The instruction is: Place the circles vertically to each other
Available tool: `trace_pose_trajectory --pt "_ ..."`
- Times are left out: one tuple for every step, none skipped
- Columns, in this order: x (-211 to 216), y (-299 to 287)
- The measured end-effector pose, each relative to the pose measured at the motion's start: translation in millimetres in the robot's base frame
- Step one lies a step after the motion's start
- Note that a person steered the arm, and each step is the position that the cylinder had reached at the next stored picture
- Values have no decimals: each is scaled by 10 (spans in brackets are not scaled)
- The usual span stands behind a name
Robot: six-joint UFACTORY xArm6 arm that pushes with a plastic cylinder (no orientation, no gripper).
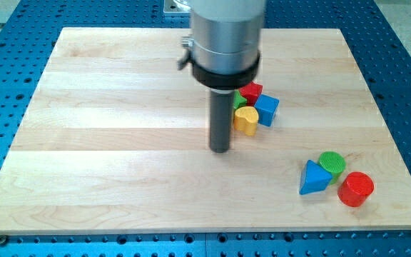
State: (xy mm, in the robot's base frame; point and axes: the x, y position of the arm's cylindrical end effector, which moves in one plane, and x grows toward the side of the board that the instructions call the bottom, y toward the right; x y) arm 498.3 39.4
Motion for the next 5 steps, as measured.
trace_pose_trajectory --pt "-19 843" --pt "121 1875" --pt "378 2651" --pt "807 2737" --pt "904 2375"
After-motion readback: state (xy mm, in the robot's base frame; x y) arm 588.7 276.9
